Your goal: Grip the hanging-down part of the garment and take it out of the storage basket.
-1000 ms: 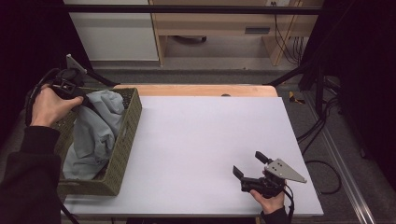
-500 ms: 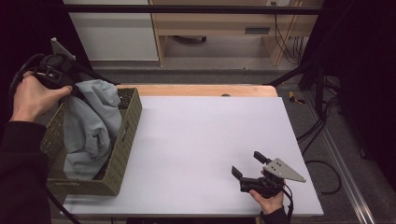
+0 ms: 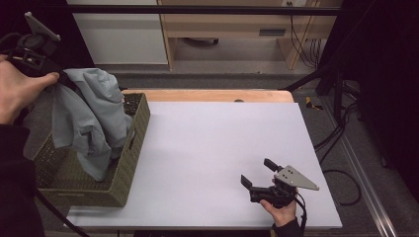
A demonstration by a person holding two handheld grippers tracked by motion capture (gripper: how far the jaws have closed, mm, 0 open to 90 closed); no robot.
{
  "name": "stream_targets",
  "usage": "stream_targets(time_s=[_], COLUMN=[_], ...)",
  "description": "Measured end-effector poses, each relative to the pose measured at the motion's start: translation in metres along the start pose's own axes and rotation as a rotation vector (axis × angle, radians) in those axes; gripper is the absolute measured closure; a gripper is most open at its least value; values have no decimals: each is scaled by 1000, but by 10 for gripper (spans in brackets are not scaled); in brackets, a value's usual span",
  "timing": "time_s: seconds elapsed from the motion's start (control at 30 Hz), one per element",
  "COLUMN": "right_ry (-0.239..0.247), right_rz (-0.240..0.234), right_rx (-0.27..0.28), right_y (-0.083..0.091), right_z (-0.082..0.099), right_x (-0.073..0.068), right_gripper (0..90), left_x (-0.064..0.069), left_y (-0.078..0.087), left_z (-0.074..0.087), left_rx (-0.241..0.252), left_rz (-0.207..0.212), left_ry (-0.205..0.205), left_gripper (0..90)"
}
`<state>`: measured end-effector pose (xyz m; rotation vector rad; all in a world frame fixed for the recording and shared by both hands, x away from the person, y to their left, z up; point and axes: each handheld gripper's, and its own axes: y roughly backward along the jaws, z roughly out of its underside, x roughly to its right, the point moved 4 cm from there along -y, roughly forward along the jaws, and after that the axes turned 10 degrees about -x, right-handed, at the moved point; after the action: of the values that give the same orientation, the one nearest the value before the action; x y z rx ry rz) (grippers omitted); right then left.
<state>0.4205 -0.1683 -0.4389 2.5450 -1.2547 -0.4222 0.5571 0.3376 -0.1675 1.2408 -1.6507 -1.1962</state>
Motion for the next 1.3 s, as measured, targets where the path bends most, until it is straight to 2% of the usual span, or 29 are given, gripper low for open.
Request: stream_targets(time_s=[0.23, 0.33, 0.57, 0.73, 0.9, 0.97, 1.1, 1.13, 1.17, 1.27, 1.3], right_ry=[33, 48, 73, 86, 78, 85, 87, 106, 95, 119, 110], right_rz=[-54, -91, -157, -219, -273, -286, -291, -285, -293, -296, -300], right_rx=[7, 16, 15, 4, -6, -11, -11, -14, -11, -3, -8], right_y=[-17, -31, -68, -97, -123, -135, -144, -147, -149, -157, -158], right_z=[-17, -28, -50, -62, -71, -76, -83, -84, -86, -92, -93], right_x=[-16, -27, -58, -85, -107, -117, -125, -126, -129, -134, -137], right_gripper=[14, 14, 21, 28, 40, 42, 44, 45, 45, 47, 48], left_x=[4, 6, 8, 6, 6, 6, 7, 7, 8, 8, 8], left_y=[4, 4, 7, 10, 11, 11, 11, 11, 11, 11, 11], left_z=[-3, -4, -5, -3, -2, -2, -2, -3, -3, -3, -3], left_rx=[6, 5, 6, 12, 13, 12, 14, 13, 13, 14, 14], left_rz=[6, 3, 2, 1, -2, 0, 3, 3, 2, 2, 2], left_ry=[-8, -8, -19, -14, -16, -18, -21, -22, -24, -27, -28], left_gripper=[846, 845, 846, 845, 846, 846, 846, 846, 845, 846, 845])
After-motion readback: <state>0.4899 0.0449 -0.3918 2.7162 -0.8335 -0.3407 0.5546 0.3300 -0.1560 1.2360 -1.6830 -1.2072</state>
